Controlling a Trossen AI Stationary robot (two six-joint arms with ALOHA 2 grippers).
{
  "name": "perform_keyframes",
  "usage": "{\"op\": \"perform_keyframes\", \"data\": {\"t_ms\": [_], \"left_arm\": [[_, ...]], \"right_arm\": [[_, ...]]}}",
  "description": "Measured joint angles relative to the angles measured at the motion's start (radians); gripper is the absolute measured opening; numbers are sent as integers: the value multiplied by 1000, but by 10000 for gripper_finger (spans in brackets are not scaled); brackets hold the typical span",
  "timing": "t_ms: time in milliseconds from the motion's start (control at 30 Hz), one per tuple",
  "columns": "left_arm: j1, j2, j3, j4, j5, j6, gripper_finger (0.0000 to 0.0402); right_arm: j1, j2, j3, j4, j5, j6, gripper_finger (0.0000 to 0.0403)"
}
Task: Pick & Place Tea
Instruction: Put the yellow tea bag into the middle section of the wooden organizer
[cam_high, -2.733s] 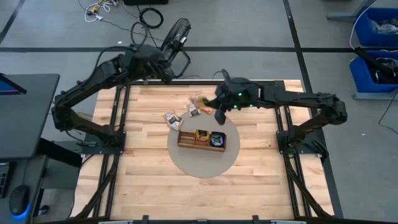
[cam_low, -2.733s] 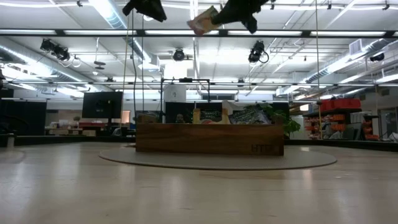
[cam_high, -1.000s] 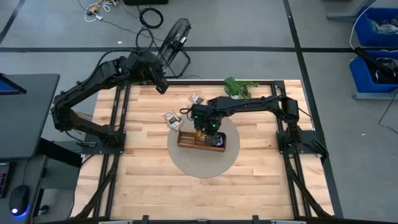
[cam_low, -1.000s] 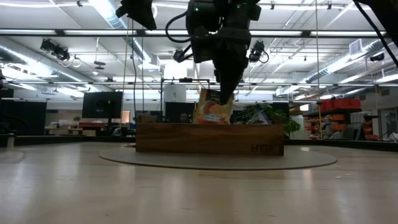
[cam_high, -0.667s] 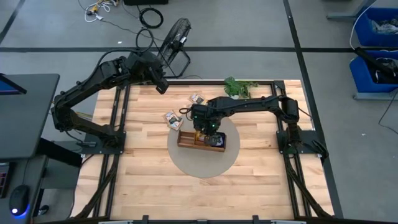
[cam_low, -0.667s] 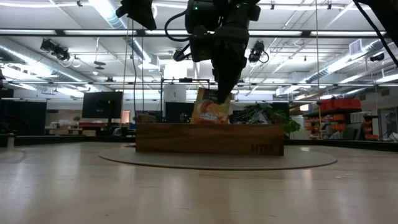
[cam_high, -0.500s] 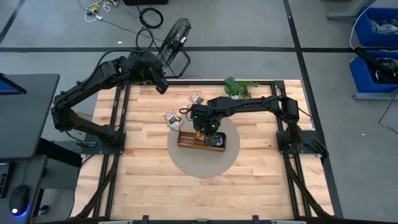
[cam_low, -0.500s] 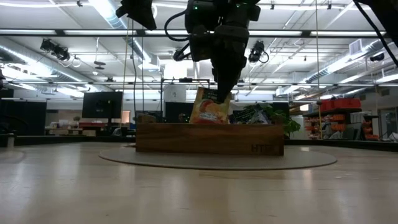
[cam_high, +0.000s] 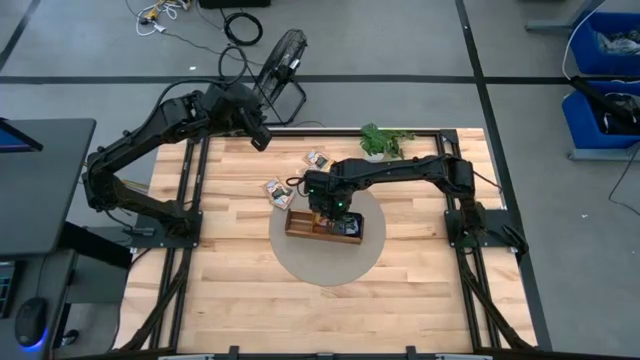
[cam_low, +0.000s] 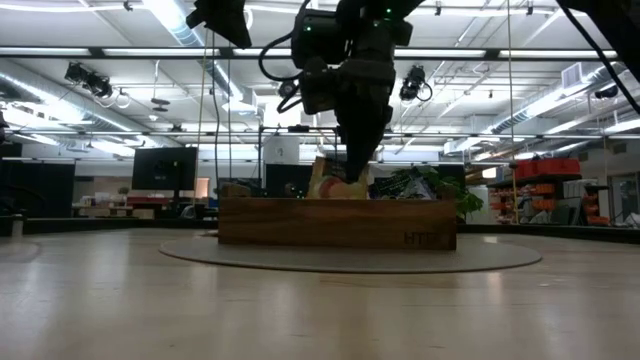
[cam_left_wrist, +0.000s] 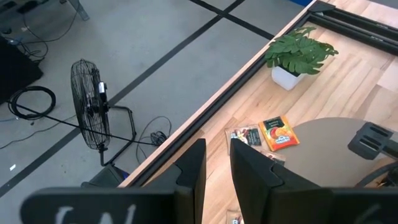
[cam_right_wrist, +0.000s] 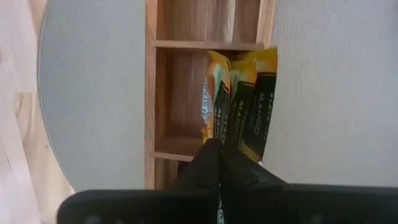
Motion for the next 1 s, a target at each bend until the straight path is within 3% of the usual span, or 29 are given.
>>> {"op": "perform_keyframes", "data": {"t_ms": [233,633,867,1000], "left_arm": [[0,0,0,0,0,-1,78],[0,0,0,0,0,10,78],[0,0,0,0,0,32,78],[0,0,0,0,0,34,78]], "right_arm": [[0,0,0,-6,1,9,21],[0,-22,0,-16,20,14,146],[-13,-106,1,54,237,-53,185],[-71,-142,3,83,268,2,200]]}}
